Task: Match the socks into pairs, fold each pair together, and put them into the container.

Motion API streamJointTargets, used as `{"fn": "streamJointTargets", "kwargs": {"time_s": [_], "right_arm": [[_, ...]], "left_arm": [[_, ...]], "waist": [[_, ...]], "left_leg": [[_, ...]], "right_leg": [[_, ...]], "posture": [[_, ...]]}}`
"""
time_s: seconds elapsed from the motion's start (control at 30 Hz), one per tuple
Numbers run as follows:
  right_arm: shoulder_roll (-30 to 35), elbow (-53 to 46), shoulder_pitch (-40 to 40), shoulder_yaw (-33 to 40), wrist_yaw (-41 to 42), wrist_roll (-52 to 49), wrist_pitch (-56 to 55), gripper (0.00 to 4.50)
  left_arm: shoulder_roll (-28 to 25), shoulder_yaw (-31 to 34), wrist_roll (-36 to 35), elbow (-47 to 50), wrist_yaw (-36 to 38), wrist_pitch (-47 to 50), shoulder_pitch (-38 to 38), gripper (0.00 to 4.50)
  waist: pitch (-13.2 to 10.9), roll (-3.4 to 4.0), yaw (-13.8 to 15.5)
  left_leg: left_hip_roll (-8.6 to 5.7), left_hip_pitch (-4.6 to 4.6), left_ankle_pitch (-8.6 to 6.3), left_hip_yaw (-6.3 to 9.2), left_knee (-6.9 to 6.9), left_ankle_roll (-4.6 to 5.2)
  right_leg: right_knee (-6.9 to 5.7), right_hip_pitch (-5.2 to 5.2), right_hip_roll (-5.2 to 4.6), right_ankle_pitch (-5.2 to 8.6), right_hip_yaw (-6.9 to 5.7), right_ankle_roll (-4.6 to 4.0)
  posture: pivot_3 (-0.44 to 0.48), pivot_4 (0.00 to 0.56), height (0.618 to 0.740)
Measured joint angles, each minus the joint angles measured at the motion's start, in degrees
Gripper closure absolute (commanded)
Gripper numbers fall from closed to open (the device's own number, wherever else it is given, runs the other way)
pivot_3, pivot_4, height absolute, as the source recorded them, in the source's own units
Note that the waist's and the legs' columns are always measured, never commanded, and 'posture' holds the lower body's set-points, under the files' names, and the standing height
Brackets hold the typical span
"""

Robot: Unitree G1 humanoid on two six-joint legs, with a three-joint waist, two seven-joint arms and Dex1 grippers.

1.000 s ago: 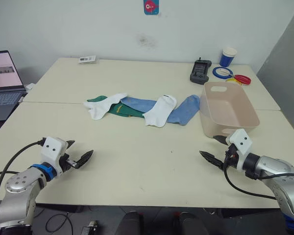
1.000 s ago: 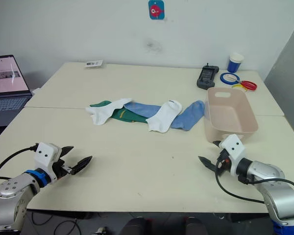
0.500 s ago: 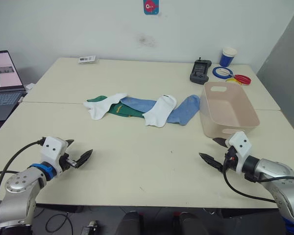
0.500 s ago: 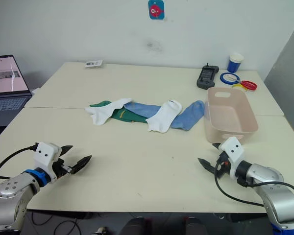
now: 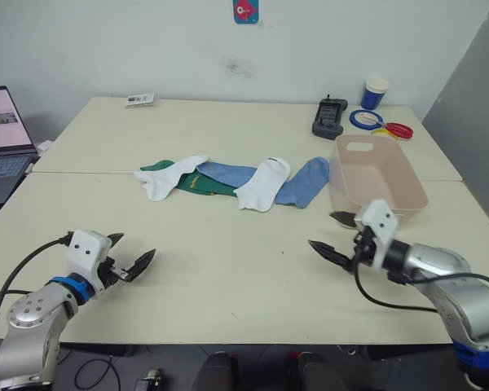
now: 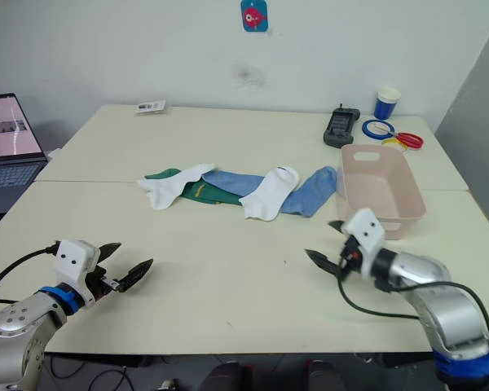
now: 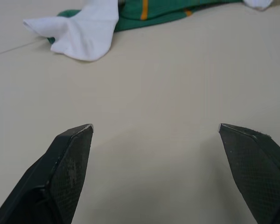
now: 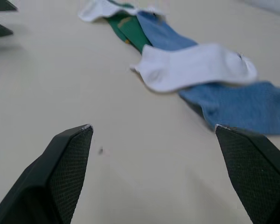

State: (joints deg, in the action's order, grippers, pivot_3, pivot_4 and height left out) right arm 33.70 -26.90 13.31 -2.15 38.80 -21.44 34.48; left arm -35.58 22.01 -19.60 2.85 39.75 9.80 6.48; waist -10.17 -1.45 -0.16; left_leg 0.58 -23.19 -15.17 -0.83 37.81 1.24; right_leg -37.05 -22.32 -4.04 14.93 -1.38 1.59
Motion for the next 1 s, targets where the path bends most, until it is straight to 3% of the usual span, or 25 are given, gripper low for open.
{"fn": "streamJointTargets", "kwargs": {"time_s": [0.27, 0.37, 0.57, 0.8, 1.0], "right_arm": [[-8.97, 7.04, 17.38, -7.24, -1.83, 2.42, -0.34, 0.00], [-10.45, 9.82, 18.57, -9.10, -1.52, 3.77, -2.13, 0.00], [-10.56, 13.10, 15.92, -9.55, -1.33, 5.83, -6.58, 0.00], [-11.30, 13.07, 11.99, -10.20, -1.90, 7.44, -8.89, 0.00], [-11.59, 8.45, 9.25, -9.54, -5.00, 7.46, -6.87, 0.00]], "left_arm": [[9.30, 2.98, -2.16, 11.10, -7.16, 0.50, 10.27, 0.01], [12.35, 2.59, -2.17, 14.31, -9.67, 1.14, 13.22, 0.01], [12.12, 2.51, -2.05, 15.50, -11.58, 1.97, 11.94, 0.01], [6.40, -1.96, 0.74, 9.39, -11.43, 4.82, -3.82, 0.01], [4.33, -10.67, 9.33, -15.14, -11.52, -0.02, -26.66, 0.01]], "waist": [[-0.01, 0.02, 0.11], [-0.01, 0.01, 0.47], [-0.02, 0.04, 0.43], [-0.02, 0.06, 0.67], [-0.03, 0.00, 0.65]], "left_leg": [[0.04, -0.01, -0.07, 0.00, 0.00, -0.12], [0.02, -0.10, -0.08, 0.05, 0.02, -0.15], [0.02, -0.15, -0.07, 0.23, 0.05, -0.15], [0.00, -0.15, 0.03, 0.37, 0.11, -0.24], [0.02, -0.16, 0.13, 0.31, 0.14, -0.38]], "right_leg": [[0.02, -0.01, -0.04, -0.05, -0.17, 0.04], [0.03, 0.00, -0.14, -0.04, -0.37, 0.02], [-0.02, 0.01, -0.13, -0.03, -0.61, -0.07], [-0.16, 0.07, 0.09, -0.07, -0.79, -0.01], [-0.52, 0.12, 0.65, -0.09, -0.77, 0.05]], "posture": [[0.000, 0.150, 0.740], [0.000, 0.150, 0.740], [0.000, 0.150, 0.740], [0.000, 0.150, 0.740], [0.000, 0.150, 0.740]]}}
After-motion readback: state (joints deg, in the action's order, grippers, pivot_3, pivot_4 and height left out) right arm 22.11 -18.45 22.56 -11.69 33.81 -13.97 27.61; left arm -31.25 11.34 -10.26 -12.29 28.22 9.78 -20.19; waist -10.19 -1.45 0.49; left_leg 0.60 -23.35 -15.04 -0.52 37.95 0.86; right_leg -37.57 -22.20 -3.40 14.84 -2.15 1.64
